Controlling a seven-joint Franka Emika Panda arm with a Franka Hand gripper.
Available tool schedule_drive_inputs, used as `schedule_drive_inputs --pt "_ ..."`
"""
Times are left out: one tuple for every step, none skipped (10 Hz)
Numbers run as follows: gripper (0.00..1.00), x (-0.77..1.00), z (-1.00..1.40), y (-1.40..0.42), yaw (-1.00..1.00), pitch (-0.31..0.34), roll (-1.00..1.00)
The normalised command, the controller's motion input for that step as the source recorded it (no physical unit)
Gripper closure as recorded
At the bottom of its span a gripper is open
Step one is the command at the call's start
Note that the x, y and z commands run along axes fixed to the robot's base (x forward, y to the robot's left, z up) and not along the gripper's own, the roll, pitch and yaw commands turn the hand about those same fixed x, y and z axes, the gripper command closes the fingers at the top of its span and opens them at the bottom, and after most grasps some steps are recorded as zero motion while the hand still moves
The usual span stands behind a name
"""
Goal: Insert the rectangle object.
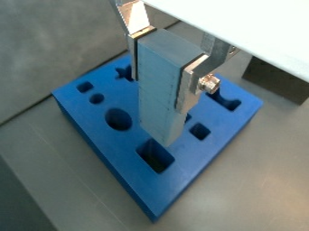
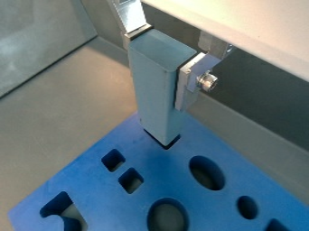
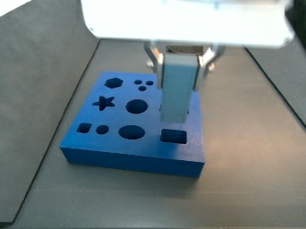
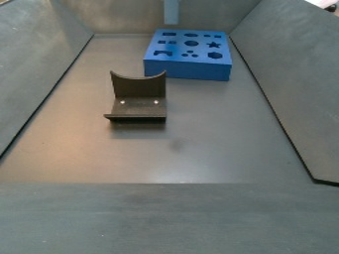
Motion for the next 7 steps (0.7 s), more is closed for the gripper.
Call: schedule_drive_inputs --pt "1.00 0.00 -0.11 -0.08 0.00 0.000 -0.03" --pt "1.00 0.02 -0.12 0.00 0.00 0.000 0.00" --pt "1.00 0.01 -0.25 -0.01 -0.04 0.000 0.01" --pt "1.00 0.05 -0.32 -0.01 -0.02 0.001 0.04" --pt "1.00 0.05 -0.43 -0.07 0.00 0.000 0.11" --pt "1.00 0.05 -0.26 -0.11 -0.01 0.011 0.01" --pt "1.00 0.07 -0.16 -0.15 -0.01 0.020 0.00"
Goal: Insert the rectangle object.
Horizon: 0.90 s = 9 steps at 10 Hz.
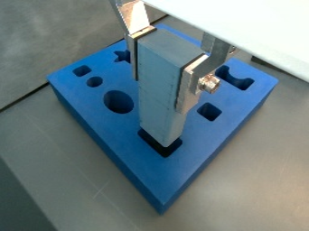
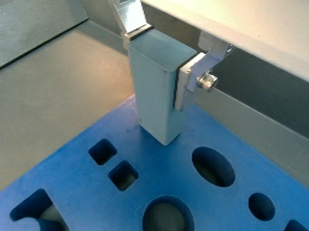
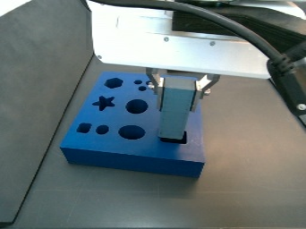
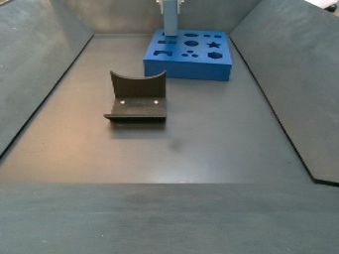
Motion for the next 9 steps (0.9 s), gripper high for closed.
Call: schedule_drive_inputs --pt "1.00 0.12 -0.11 -0.21 -0.02 0.034 0.00" --pt "1.00 0.20 -0.21 -0.20 -0.02 0.041 0.00" --pt "1.00 0.38 -0.39 -0.15 -0.02 0.081 0.10" --pt "1.00 0.37 -0.48 -0.05 -0.07 0.091 0.17" --pt "1.00 0.15 -0.64 -0.03 -0.06 0.033 0.20" --pt "1.00 0.00 -0.80 -0.04 0.00 0.000 0.22" --pt "1.00 0.00 -0.86 -0.06 0.00 -0.027 0.15" --pt "1.00 0.00 -0.16 0.00 0.00 -0.071 -0.14" --pt "1.00 0.00 0.00 0.00 0.00 0.000 0.00"
